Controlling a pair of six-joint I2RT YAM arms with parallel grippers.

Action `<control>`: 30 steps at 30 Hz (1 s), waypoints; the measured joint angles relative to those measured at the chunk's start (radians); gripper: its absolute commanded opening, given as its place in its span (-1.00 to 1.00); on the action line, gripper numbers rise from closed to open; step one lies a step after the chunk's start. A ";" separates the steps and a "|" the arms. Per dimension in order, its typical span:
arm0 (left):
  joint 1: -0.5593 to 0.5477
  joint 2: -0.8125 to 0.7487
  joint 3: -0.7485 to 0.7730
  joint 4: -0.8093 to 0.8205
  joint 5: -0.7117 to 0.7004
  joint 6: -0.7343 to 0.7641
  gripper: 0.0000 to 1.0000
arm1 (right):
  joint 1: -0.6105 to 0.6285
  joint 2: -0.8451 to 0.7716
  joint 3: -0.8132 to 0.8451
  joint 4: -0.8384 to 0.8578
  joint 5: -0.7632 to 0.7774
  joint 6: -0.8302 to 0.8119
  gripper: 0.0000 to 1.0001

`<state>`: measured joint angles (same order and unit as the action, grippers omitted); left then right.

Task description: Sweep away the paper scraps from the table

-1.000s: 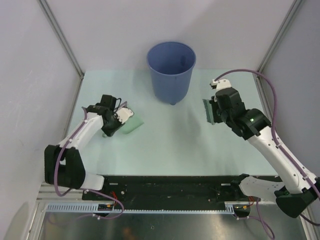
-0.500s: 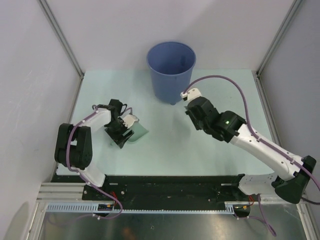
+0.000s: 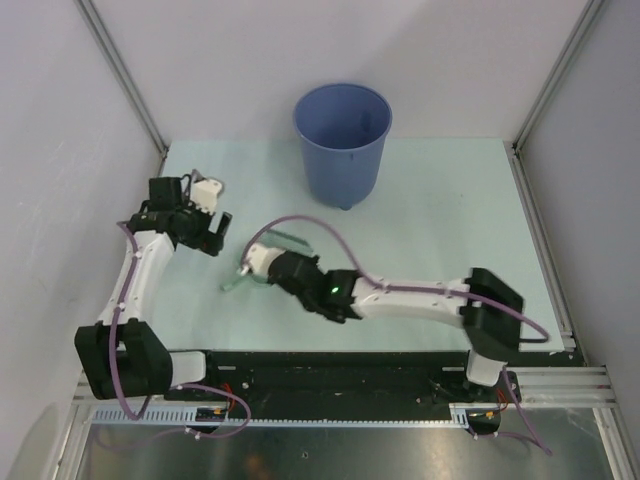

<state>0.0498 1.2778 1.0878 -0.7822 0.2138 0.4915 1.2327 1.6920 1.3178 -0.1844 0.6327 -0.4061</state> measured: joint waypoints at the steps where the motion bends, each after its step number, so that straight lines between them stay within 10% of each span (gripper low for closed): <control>1: 0.026 -0.001 -0.001 0.029 -0.028 -0.018 0.99 | 0.021 0.048 0.004 0.052 0.003 -0.037 -1.00; 6: 0.109 0.052 -0.035 0.123 -0.104 -0.067 1.00 | 0.090 0.280 0.100 0.130 0.002 -0.131 -0.88; 7: 0.116 0.061 -0.045 0.129 -0.109 -0.072 0.99 | 0.098 0.329 0.134 0.132 0.008 -0.148 -0.63; 10: 0.121 0.070 -0.060 0.135 -0.116 -0.075 0.99 | 0.117 0.401 0.203 0.109 0.023 -0.160 0.98; 18: 0.121 0.071 -0.061 0.162 -0.108 -0.075 1.00 | 0.148 0.342 0.246 -0.011 -0.096 -0.101 1.00; 30: 0.121 0.072 -0.062 0.185 0.016 -0.086 0.99 | -0.024 -0.009 0.192 -0.332 -0.833 -0.009 0.99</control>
<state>0.1707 1.3499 1.0260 -0.5972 0.2295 0.4053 1.2087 1.6833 1.5093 -0.5159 -0.2005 -0.4152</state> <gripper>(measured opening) 0.996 0.995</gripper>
